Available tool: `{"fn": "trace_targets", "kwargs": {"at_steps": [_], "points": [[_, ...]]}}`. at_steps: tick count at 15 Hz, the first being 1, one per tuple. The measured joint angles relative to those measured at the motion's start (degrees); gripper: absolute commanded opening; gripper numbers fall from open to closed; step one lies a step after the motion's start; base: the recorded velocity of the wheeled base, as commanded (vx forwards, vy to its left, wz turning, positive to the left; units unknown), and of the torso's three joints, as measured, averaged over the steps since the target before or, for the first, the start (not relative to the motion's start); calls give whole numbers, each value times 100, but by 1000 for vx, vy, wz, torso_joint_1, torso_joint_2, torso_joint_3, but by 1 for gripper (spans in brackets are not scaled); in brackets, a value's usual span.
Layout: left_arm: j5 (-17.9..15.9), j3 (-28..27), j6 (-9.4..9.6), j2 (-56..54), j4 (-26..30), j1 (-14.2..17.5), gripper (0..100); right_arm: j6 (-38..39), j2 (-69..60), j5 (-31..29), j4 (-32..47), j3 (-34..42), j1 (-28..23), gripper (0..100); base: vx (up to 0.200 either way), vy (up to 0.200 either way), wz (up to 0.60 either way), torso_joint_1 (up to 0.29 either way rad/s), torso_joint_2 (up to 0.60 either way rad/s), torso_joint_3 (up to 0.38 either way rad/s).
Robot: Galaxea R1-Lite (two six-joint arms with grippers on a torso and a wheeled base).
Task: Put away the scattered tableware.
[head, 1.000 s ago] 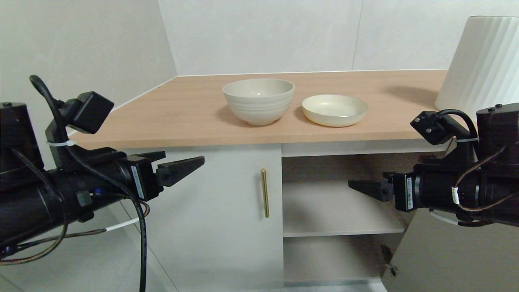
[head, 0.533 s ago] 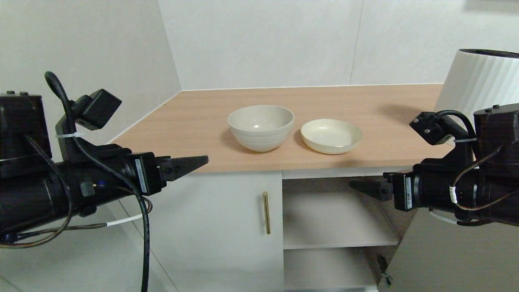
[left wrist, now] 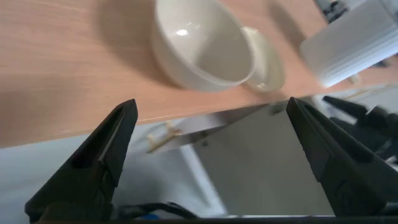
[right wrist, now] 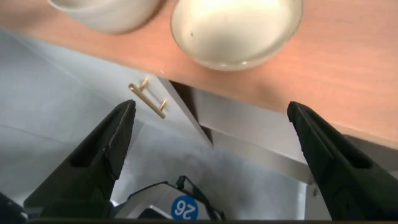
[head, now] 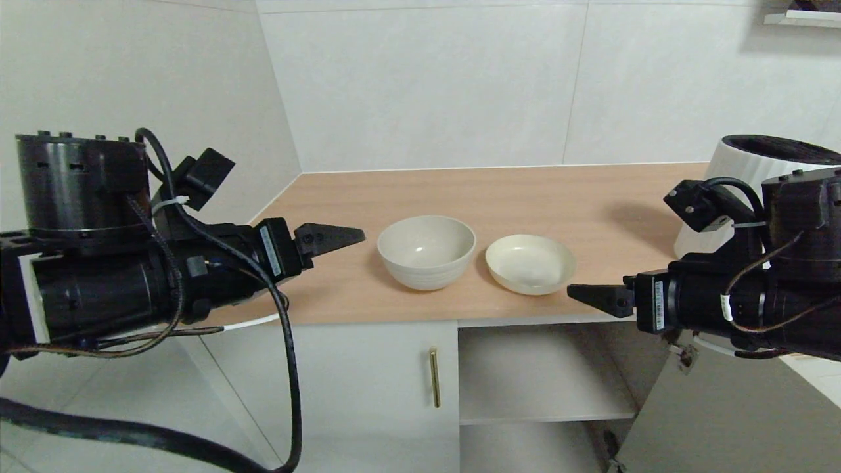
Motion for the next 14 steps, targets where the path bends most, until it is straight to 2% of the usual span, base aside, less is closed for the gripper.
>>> {"fn": "trace_targets", "kwargs": {"at_steps": [3, 8, 9, 12, 14], "points": [[2, -116, -268, 196, 27, -57, 100, 0, 46, -7, -11, -9, -26, 100, 0, 0, 0, 173, -419, -232], [24, -265, -695, 466, 29, -110, 100, 5, 208, -54, -279, -67, -48, 100, 0, 0, 0, 26, -47, -27], [33, -297, -725, 511, 29, -115, 100, 35, 243, -60, -200, -152, -48, 100, 0, 0, 0, 0, 0, 0], [66, -384, -827, 709, 30, -126, 100, 405, 357, -68, 699, -634, -72, 100, 0, 0, 0, 0, 0, 0], [72, -477, -1003, 983, 33, -137, 100, 1069, 503, -73, 1469, -1211, -105, 100, 0, 0, 0, 0, 0, 0]]}}
